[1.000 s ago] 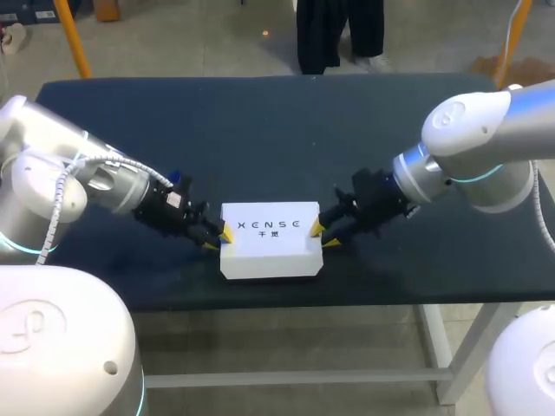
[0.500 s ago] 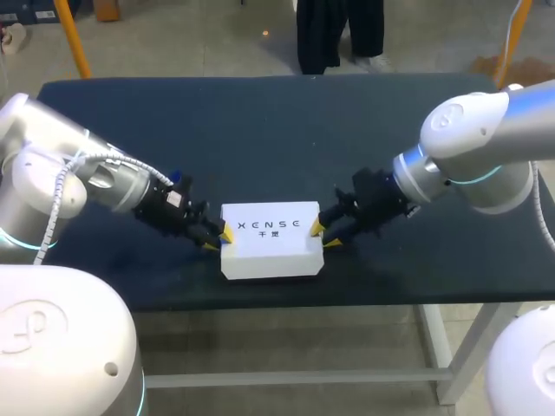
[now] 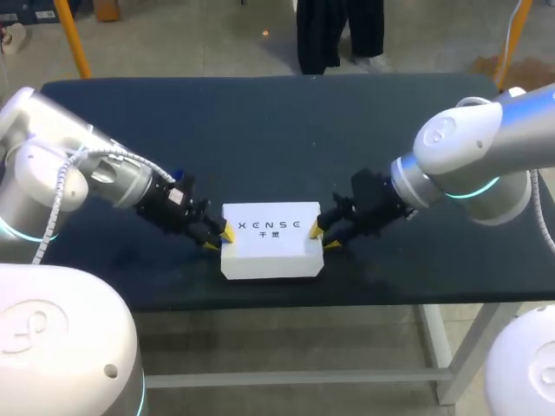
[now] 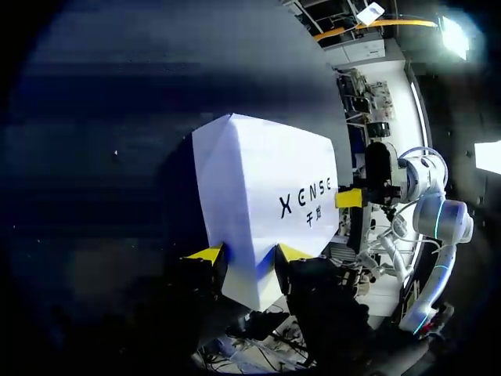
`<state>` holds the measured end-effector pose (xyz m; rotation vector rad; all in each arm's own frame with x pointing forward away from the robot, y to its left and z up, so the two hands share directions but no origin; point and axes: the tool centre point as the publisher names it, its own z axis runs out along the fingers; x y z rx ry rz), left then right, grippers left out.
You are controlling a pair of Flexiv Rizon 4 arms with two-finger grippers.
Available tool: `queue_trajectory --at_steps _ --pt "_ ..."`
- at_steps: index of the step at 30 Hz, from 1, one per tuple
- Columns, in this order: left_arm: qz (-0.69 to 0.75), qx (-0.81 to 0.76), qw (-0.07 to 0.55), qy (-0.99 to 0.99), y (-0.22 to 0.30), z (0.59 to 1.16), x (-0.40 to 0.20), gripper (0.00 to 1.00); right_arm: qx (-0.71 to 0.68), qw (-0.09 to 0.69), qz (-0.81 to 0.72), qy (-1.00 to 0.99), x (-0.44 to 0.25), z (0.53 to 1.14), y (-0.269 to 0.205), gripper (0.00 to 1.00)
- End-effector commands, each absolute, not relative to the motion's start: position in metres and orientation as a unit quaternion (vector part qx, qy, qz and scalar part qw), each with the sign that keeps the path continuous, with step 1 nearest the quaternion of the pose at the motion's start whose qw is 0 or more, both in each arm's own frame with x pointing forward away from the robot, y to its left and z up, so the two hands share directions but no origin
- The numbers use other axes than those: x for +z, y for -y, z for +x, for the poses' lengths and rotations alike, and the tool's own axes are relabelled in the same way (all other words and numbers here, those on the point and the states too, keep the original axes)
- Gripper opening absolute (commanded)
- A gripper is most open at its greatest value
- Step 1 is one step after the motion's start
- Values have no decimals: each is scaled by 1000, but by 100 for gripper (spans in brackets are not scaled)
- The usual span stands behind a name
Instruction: Assemble the packaging by folding the flat box into shape, placing the metal phone stand inside, and closing the box properly
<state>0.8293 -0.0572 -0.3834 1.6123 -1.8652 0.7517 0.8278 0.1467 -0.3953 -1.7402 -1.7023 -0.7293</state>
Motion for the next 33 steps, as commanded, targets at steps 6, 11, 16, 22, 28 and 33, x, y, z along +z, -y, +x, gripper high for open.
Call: queue_trajectory --at_steps 6,11,16,22,28,33 --pt "596 275 287 698 71 833 -387 43 -285 317 -635 643 -404 828 -147 43" --pt "594 272 292 698 72 832 -386 43 -290 315 -636 642 -405 827 -148 43" --pt "593 272 300 696 73 828 -381 42 -287 316 -637 642 -402 827 -151 45" --pt "601 263 311 688 72 827 -377 42 -283 322 -636 642 -396 828 -151 45" --pt "606 258 318 682 71 827 -375 42 -278 330 -638 638 -393 830 -150 45" --pt "609 255 321 679 69 827 -373 42 -275 334 -639 635 -391 830 -149 45"
